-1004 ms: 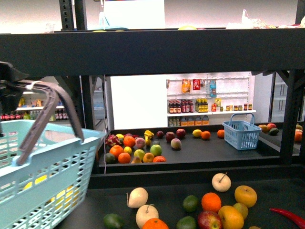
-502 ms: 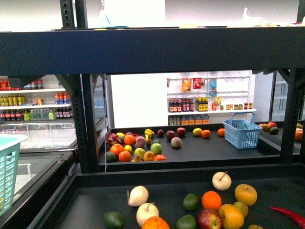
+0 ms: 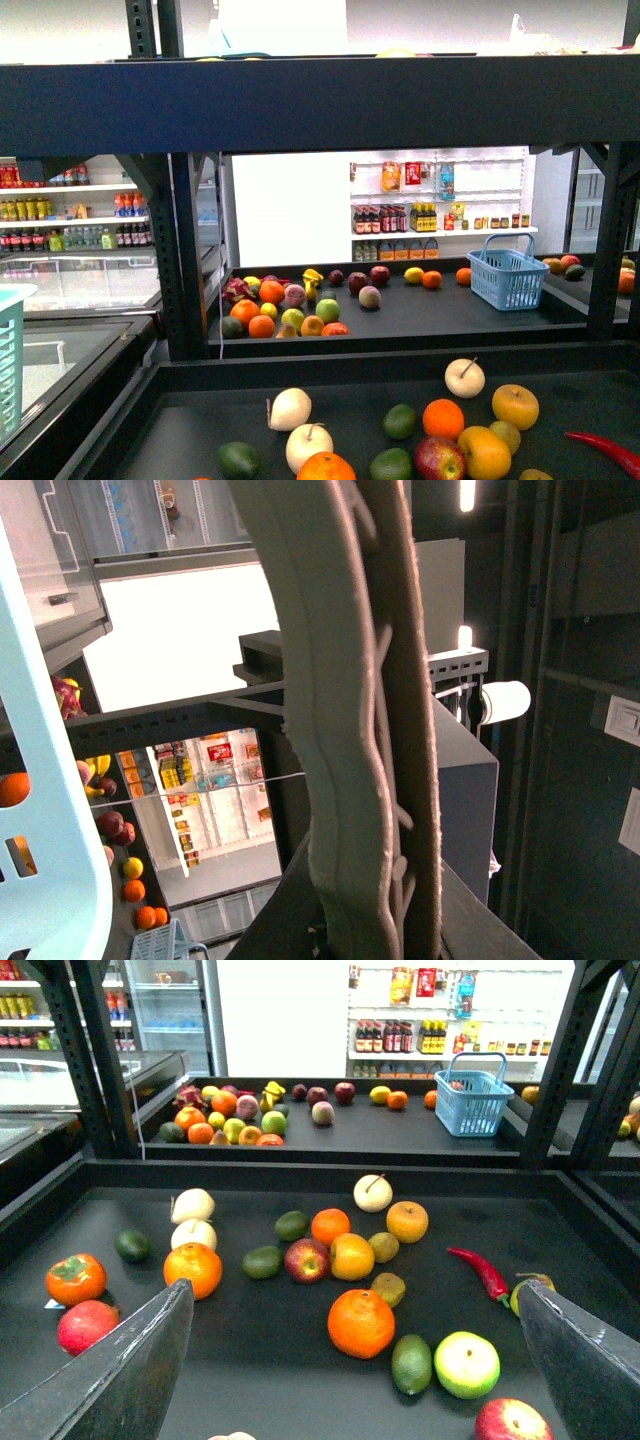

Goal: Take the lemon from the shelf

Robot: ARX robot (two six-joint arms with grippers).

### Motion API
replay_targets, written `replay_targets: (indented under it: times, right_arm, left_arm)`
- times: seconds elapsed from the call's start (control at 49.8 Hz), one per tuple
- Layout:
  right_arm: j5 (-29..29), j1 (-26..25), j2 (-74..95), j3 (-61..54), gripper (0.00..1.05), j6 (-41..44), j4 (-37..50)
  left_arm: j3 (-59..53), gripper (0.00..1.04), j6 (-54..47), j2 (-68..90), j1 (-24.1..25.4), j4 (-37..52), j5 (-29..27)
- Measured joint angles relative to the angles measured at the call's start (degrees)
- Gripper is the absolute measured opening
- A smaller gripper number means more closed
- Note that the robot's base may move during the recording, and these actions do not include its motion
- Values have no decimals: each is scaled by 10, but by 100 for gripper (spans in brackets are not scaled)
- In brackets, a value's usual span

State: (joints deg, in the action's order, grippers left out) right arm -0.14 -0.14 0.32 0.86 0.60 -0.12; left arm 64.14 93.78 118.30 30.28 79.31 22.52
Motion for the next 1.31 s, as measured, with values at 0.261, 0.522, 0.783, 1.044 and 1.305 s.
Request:
replay_targets:
  times: [0.261,0.522,0.783,1.044,1.305]
  right_arm:
    - [0,0,0,0,97,0,0]
    - [0,0,0,0,97,0,0]
    - [0,0,0,0,97,0,0]
    - [0,0,0,0,97,0,0]
    - [2,0,0,0,97,0,0]
  left_arm:
    - [-1,9,12,29,1,2,0]
    - [-1,9,13,30,2,2,0]
    - [-2,58,15,30,4,4,0]
    - [-2,99,15,30,5,4,0]
    - [-39,97,-49,0,74,-53,30]
